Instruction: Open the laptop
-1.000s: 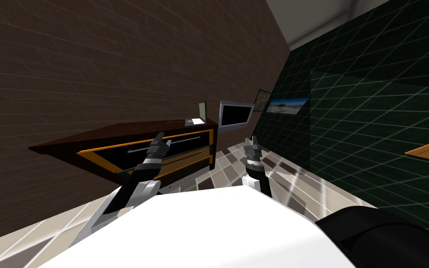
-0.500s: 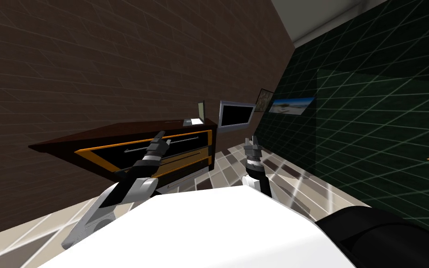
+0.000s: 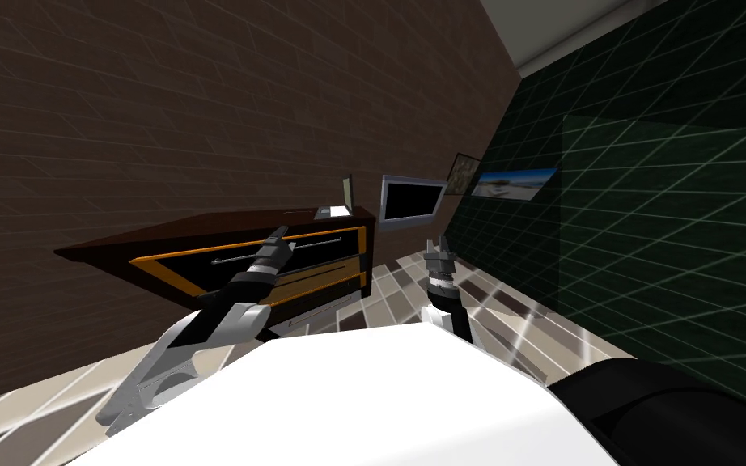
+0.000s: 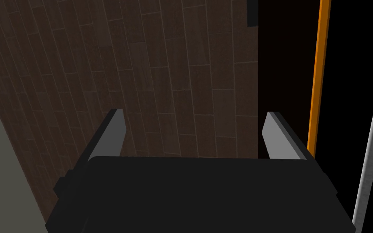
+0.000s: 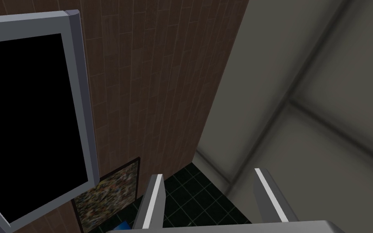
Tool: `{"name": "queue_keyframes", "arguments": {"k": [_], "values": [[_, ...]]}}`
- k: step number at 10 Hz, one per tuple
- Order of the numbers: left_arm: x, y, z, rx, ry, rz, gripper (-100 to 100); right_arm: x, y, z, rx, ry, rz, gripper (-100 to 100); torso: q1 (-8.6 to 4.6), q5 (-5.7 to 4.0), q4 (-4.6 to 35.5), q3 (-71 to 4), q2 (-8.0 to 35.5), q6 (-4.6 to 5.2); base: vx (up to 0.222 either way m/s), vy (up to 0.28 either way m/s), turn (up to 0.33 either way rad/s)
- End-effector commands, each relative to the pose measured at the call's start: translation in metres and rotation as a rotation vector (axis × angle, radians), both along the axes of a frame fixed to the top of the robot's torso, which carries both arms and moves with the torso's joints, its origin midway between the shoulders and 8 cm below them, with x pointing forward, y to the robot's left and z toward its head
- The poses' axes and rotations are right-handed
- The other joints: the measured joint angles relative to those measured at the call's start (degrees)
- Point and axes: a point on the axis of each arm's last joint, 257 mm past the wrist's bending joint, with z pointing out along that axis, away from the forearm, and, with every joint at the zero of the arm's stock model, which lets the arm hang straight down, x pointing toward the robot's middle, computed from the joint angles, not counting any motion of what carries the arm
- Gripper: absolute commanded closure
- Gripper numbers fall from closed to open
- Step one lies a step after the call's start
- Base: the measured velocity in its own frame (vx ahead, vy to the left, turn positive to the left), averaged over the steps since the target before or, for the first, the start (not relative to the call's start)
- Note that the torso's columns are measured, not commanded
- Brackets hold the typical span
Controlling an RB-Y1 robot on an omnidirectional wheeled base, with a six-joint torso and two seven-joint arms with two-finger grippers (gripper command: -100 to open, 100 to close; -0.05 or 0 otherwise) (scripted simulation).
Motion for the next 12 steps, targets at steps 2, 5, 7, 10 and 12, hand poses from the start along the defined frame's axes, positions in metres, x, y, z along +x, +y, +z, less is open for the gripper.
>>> {"name": "queue_keyframes", "arguments": {"k": [2, 5, 7, 10, 12], "values": [[0.006, 0.009, 0.006, 0.022, 0.044, 0.018, -100, 0.000, 0.000, 0.000, 0.000, 0.000, 0.000, 0, -0.05, -0.02, 0.0, 0.0, 0.0, -0.01, 0.030, -0.098, 0.048], [0.011, 0.016, 0.003, 0.031, 0.087, 0.036, -100, 0.000, 0.000, 0.000, 0.000, 0.000, 0.000, 0, 0.18, 0.04, 0.0, 0.0, 0.0, -0.01, 0.022, -0.065, 0.025], [0.013, 0.022, 0.004, 0.043, 0.115, 0.050, -100, 0.000, 0.000, 0.000, 0.000, 0.000, 0.000, 0, -0.06, -0.02, 0.0, 0.0, 0.0, -0.01, 0.025, -0.084, 0.041], [0.017, 0.031, 0.002, 0.053, 0.158, 0.072, -100, 0.000, 0.000, 0.000, 0.000, 0.000, 0.000, 0, 0.08, 0.01, 0.0, 0.0, 0.0, -0.01, 0.021, -0.069, 0.014], [0.019, 0.037, 0.005, 0.068, 0.179, 0.087, -100, 0.000, 0.000, 0.000, 0.000, 0.000, 0.000, 0, -0.02, -0.01, 0.0, 0.0, 0.0, -0.01, 0.028, -0.083, 0.021]]}}
